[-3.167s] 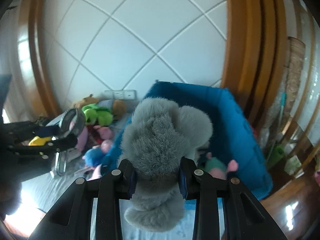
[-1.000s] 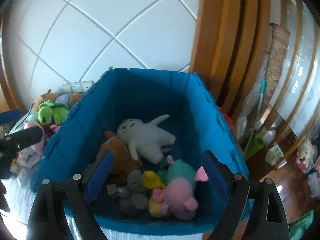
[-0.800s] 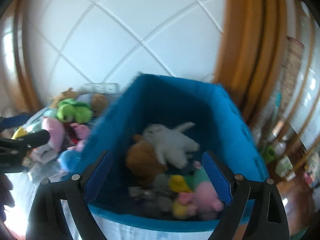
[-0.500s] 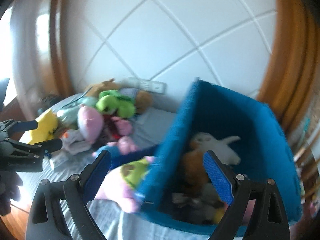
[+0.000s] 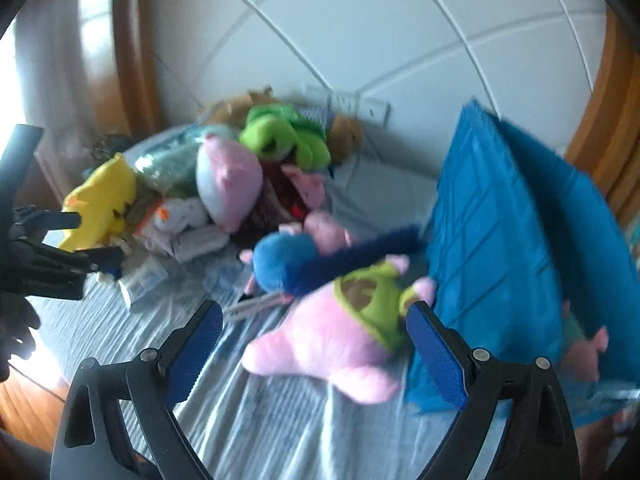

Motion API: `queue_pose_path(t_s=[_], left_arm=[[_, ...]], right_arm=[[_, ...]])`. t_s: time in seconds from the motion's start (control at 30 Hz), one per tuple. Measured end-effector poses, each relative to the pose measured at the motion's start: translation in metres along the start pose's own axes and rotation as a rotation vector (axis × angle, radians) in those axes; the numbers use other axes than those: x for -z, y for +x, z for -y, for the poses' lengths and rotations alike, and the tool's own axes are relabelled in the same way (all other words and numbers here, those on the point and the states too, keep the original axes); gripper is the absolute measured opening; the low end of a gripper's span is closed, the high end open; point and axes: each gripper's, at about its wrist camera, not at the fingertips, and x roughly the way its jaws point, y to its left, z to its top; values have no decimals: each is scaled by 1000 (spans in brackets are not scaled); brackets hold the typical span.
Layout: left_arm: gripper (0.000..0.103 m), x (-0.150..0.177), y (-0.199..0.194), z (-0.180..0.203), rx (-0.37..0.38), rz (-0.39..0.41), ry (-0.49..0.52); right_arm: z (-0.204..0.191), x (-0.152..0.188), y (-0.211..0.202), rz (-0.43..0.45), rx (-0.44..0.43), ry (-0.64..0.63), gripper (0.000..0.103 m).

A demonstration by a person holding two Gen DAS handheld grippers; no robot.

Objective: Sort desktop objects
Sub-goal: 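Move both grippers back toward the remaining plush pile, then grasp the wet-wipe pack with the left gripper while the right grasps the pink-green plush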

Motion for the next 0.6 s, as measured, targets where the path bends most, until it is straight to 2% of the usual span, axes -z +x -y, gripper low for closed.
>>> queue_pose_path(t_s=[0.17,0.33,0.4,0.47,0.6], left_arm=[[103,14,35,-30,27,-54,19],[103,35,67,-47,51,-101,25],[103,43,79,-51,51,-121,26],[103,50,91,-56,44,-143,21],[103,60,108,-69,18,-165,-5]], right_arm=[[-13,9,33,-73,33,69,94],[-13,23,78,-140,114,112,95],[-11,26,94,-159,137,113,96],[-9,28,109,-173,156,110,102],[-3,32,138,-214,186,94,102]])
